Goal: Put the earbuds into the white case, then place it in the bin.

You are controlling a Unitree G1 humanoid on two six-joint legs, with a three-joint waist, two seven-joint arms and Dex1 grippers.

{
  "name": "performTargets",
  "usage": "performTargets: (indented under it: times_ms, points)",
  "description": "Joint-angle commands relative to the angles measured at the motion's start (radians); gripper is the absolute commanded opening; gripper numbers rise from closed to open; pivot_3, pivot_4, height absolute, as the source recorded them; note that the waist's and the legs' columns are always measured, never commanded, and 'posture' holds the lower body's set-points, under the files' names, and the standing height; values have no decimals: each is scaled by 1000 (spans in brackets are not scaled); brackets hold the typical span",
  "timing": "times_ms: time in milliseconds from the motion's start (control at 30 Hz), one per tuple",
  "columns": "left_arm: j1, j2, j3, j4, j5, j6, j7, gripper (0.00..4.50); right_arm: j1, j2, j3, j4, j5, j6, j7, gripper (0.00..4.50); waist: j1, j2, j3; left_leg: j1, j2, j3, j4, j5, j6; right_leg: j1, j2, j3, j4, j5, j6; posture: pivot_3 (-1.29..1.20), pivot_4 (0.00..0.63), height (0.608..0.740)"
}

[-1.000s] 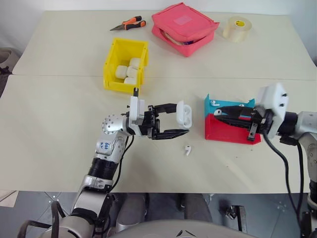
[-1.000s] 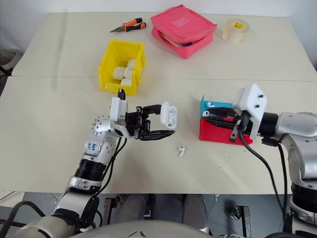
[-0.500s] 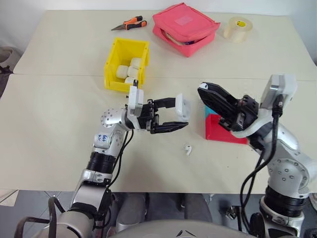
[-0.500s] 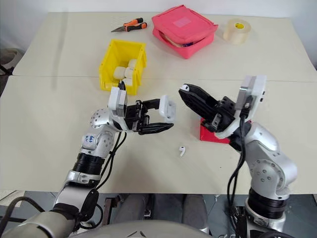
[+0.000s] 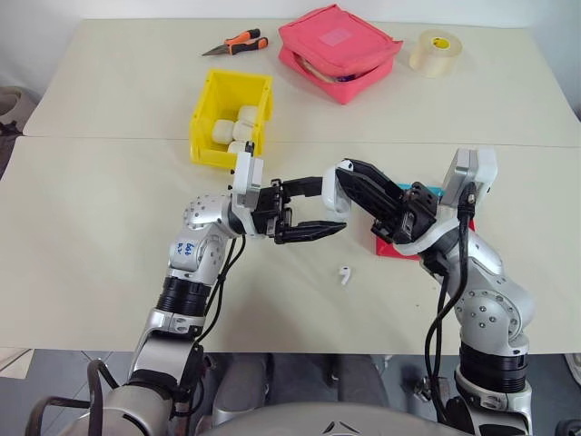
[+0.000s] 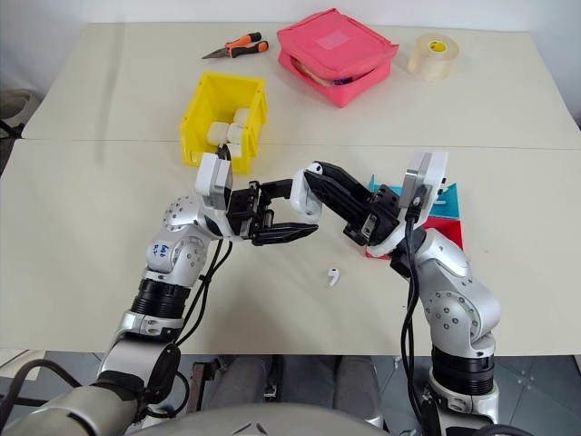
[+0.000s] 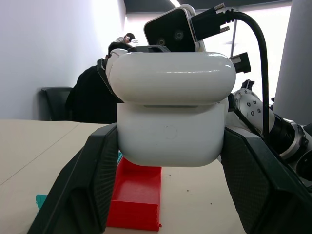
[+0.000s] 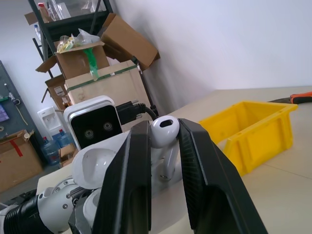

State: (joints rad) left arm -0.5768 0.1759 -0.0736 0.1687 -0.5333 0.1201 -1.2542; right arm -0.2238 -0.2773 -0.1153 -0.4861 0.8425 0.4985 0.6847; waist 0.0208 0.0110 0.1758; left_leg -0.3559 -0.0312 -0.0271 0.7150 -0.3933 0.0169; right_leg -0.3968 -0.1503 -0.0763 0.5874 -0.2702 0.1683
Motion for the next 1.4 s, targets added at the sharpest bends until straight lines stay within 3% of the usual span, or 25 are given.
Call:
performTargets:
  times_ms: [33, 967, 1400]
  points:
    - [-18, -10, 11, -49, -33, -8, -1, 2771, 17, 0, 12, 7, -15, -32, 9, 530, 0, 0, 0, 0, 0, 0, 0, 0, 0, 0, 0, 0, 0, 0, 0, 0, 150, 740]
    - [-13, -23, 31, -48, -27, -14, 32, 2771, 49, -165, 34, -60, -15, -55, 34, 530, 2, 0, 0, 0, 0, 8, 0, 0, 0, 0, 0, 0, -1, 0, 0, 0, 150, 740]
    - [-6, -17, 4, -22, 3, -78, -37, 2771, -83, -377, 8, -3, 170, 256, 44, 530, 3, 0, 0, 0, 1, 7, 0, 0, 0, 0, 0, 0, -2, 0, 0, 0, 150, 740]
